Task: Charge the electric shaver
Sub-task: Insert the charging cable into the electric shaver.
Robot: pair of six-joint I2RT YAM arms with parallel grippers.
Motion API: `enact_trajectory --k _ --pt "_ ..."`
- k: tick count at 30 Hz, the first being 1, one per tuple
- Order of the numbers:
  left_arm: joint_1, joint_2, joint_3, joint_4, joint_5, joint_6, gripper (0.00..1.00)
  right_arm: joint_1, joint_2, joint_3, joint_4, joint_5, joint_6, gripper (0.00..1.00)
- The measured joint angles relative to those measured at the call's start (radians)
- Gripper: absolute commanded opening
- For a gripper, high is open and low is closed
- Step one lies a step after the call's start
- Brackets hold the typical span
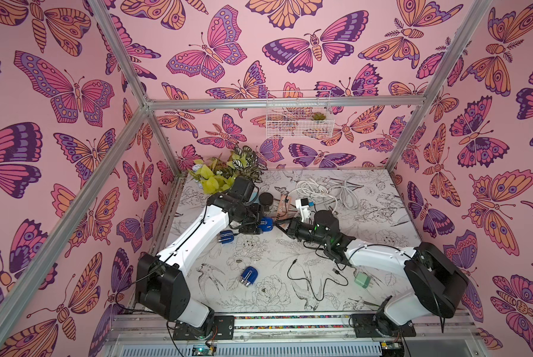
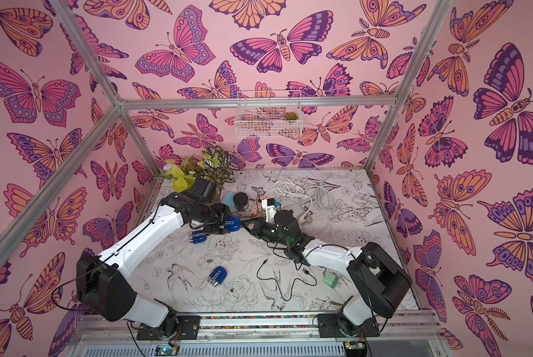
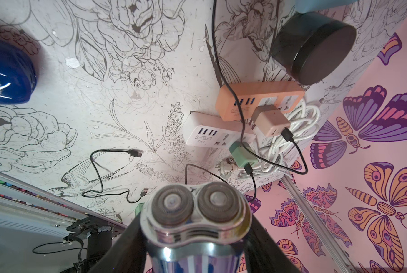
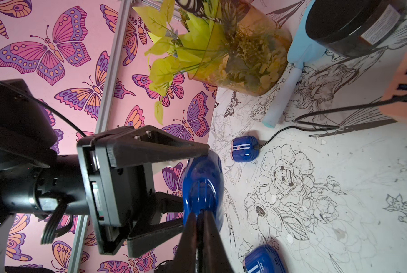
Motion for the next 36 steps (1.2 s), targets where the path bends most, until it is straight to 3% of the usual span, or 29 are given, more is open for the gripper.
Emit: enact_trajectory --k 27,36 --pt "0.006 -0.061 -0.030 0.015 0.055 0.000 0.00 -0.025 -0.043 0.014 -0.058 -0.101 -0.122 0.00" --pt "0.006 -0.061 -0.029 0.002 -0.003 -0.004 0.00 -0.008 0.008 0.072 -0.093 -0.093 -0.124 0.00"
